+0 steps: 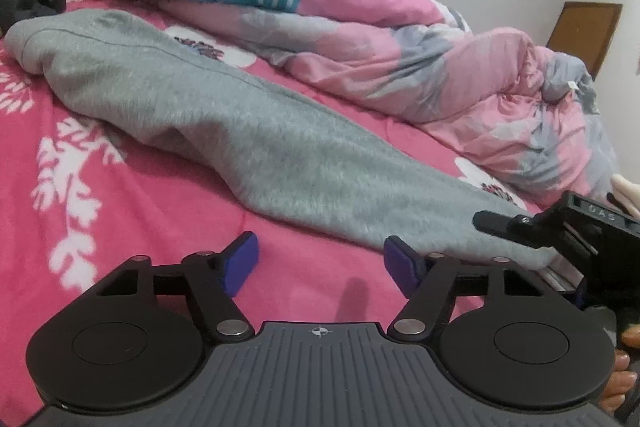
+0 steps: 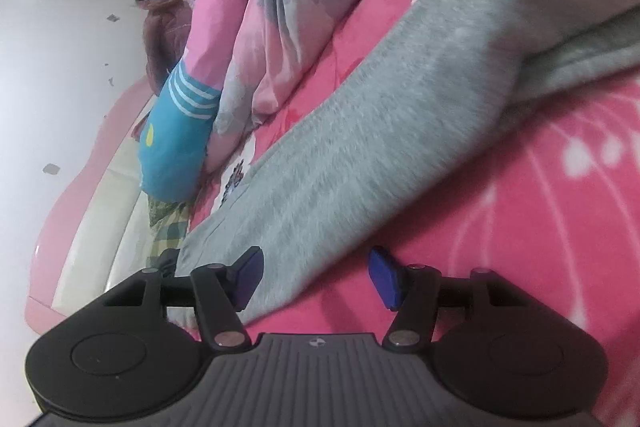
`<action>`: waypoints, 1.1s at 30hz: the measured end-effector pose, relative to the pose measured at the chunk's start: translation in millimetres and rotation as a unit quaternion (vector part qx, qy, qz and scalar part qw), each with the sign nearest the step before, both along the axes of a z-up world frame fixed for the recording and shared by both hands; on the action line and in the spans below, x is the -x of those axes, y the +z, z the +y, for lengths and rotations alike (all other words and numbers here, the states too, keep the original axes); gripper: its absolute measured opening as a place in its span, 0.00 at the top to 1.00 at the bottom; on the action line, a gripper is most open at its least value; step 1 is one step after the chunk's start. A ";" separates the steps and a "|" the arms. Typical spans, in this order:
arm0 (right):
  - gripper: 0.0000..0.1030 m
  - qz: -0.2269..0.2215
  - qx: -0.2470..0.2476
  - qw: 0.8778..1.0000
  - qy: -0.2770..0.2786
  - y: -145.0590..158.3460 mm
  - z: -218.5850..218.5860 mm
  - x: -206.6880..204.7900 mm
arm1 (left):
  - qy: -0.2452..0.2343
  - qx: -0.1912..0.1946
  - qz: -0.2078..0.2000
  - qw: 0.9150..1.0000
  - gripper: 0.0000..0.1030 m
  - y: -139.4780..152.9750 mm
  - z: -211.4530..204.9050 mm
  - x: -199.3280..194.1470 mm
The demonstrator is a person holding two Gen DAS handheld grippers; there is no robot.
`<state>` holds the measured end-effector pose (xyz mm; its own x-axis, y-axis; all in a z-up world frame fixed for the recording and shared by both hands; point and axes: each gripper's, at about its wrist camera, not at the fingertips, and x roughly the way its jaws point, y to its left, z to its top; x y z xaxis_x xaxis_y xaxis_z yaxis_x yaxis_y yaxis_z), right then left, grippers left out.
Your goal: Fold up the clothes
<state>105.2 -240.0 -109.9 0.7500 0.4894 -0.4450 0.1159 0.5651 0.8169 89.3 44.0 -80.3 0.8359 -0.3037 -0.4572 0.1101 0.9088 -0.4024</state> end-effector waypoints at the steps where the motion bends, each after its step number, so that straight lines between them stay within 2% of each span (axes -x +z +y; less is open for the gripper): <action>1: 0.50 -0.001 0.002 1.000 -0.001 -1.0 1.5 -2.4 | 0.004 0.003 -0.001 1.000 0.33 -0.5 0.9 -2.6; 2: 0.60 -0.001 0.004 1.000 -0.003 -2.0 2.8 -4.7 | 0.007 0.006 -0.001 1.000 0.34 -1.0 1.8 -5.1; 3: 0.64 0.003 0.000 1.000 -0.004 -4.2 2.1 -6.3 | 0.012 0.009 0.001 1.000 0.33 -1.4 2.6 -7.4; 5: 0.79 0.013 -0.018 1.000 -0.013 -9.9 -1.8 -6.9 | 0.019 0.008 0.010 1.000 0.31 -1.3 1.7 -12.0; 6: 0.81 0.011 -0.027 0.999 -0.013 -11.8 -3.1 -6.7 | 0.019 0.003 0.012 1.000 0.29 0.0 -0.7 -13.0; 8: 0.95 0.007 -0.044 0.999 -0.013 -15.5 -5.7 -6.1 | 0.017 0.001 0.013 1.000 0.26 1.6 -4.0 -11.9; 12: 0.97 -0.038 -0.092 0.995 -0.016 -11.9 -10.7 -3.1 | -0.004 0.050 0.015 0.999 0.25 0.3 -1.2 -6.7; 14: 0.97 -0.054 -0.106 0.993 -0.017 -7.9 -13.6 -2.9 | -0.028 0.092 0.018 0.995 0.25 -1.6 0.7 -8.0; 18: 0.97 -0.067 -0.130 0.989 -0.014 -3.6 -17.5 -5.0 | -0.071 0.173 0.031 0.982 0.25 -6.0 0.8 -19.4; 21: 0.97 -0.066 -0.141 0.988 -0.013 -4.9 -18.9 -7.2 | -0.100 0.212 0.034 0.972 0.25 -6.7 -3.9 -36.3; 24: 0.97 -0.065 -0.148 0.987 -0.012 -6.3 -18.8 -10.5 | -0.104 0.247 0.044 0.962 0.26 -6.6 -0.4 -58.2; 27: 0.97 -0.072 -0.139 0.988 -0.007 -2.5 -19.9 -13.6 | -0.105 0.273 0.041 0.955 0.29 -3.3 9.7 -74.8; 30: 0.96 -0.085 -0.102 0.991 0.005 6.8 -18.9 -16.6 | -0.113 0.288 0.031 0.950 0.35 0.4 18.9 -82.4; 33: 0.94 -0.113 -0.006 0.993 0.037 17.3 -4.7 -14.4 | -0.116 0.298 0.023 0.947 0.45 -1.0 23.1 -87.1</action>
